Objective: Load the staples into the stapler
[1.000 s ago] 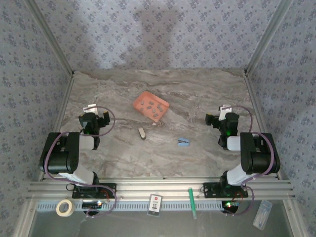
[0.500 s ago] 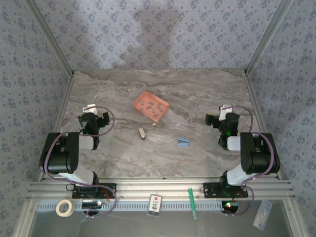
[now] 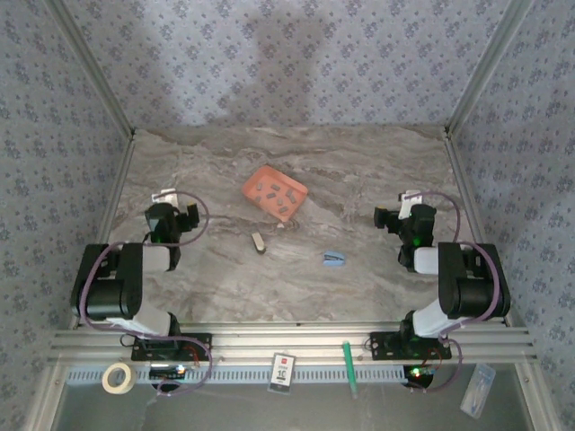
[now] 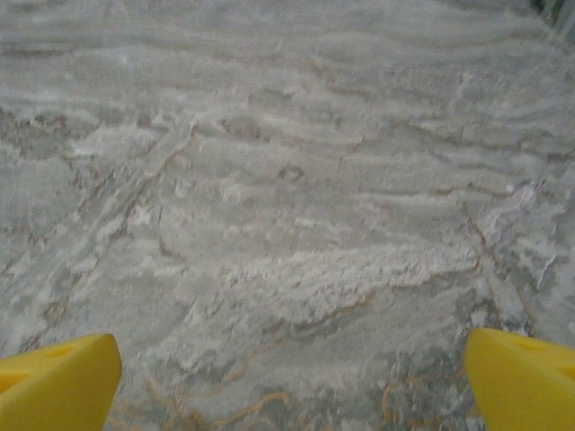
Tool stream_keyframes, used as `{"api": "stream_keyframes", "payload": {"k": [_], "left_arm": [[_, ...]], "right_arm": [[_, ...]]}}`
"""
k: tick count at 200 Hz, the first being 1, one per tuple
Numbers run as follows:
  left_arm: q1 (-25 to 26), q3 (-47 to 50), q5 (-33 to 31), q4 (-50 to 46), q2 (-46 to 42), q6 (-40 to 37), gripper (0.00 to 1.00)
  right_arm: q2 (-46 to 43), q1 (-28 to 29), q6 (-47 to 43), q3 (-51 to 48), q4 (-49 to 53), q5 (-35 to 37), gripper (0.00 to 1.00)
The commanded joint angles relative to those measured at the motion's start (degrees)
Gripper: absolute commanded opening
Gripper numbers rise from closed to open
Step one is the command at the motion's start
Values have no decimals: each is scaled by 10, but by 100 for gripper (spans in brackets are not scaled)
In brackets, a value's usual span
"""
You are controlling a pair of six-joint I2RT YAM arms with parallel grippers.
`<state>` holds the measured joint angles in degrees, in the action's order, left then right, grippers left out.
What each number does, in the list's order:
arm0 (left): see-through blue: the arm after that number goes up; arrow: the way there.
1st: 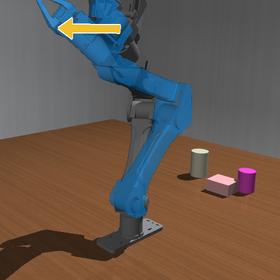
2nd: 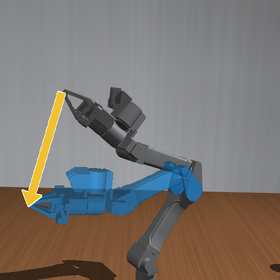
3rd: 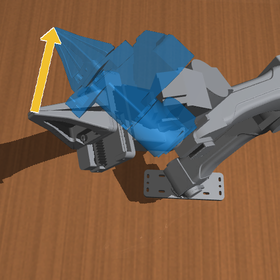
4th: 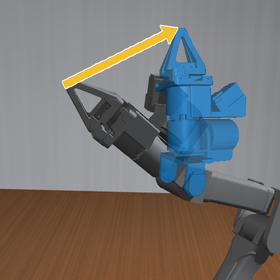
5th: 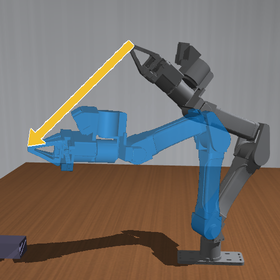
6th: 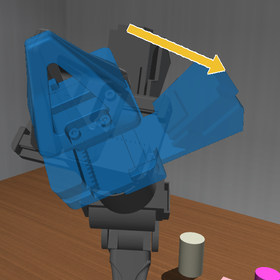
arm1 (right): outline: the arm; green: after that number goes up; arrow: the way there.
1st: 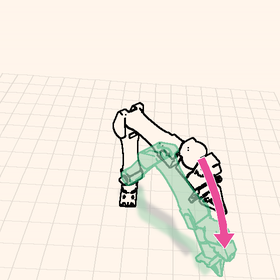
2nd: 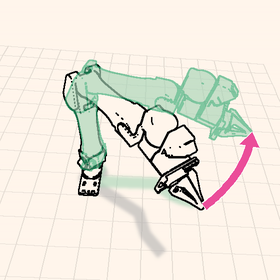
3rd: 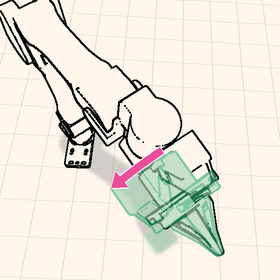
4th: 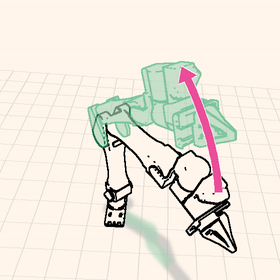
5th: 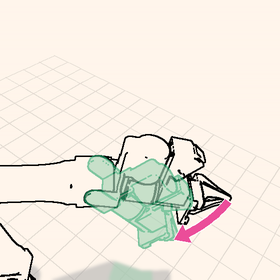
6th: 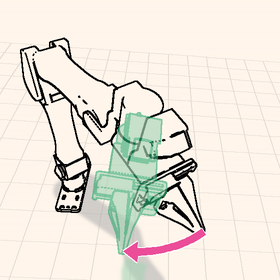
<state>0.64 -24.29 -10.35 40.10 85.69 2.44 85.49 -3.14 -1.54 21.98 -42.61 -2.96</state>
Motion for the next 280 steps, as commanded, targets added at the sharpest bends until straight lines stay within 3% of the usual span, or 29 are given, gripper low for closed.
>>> {"api": "stream_keyframes", "payload": {"k": [1,34,69,102,154,211,280], "left_arm": [[16,-75,12,-159,-72,-8,91],[61,-135,49,-322,-150,27,90],[121,-153,123,-437,-208,54,88],[189,-124,151,-465,-267,72,83],[254,-44,127,-444,-337,110,82],[269,3,97,-436,-380,113,82],[271,10,91,-425,-363,110,83]], "right_arm": [[-73,0,-6,71,140,-36,100],[-153,13,-53,147,335,-111,100],[-221,100,-215,196,540,-139,100],[-239,207,-386,195,698,-149,84],[-192,284,-496,156,705,-142,81],[-97,300,-539,174,677,-137,81],[5,302,-582,214,666,-153,74]]}}
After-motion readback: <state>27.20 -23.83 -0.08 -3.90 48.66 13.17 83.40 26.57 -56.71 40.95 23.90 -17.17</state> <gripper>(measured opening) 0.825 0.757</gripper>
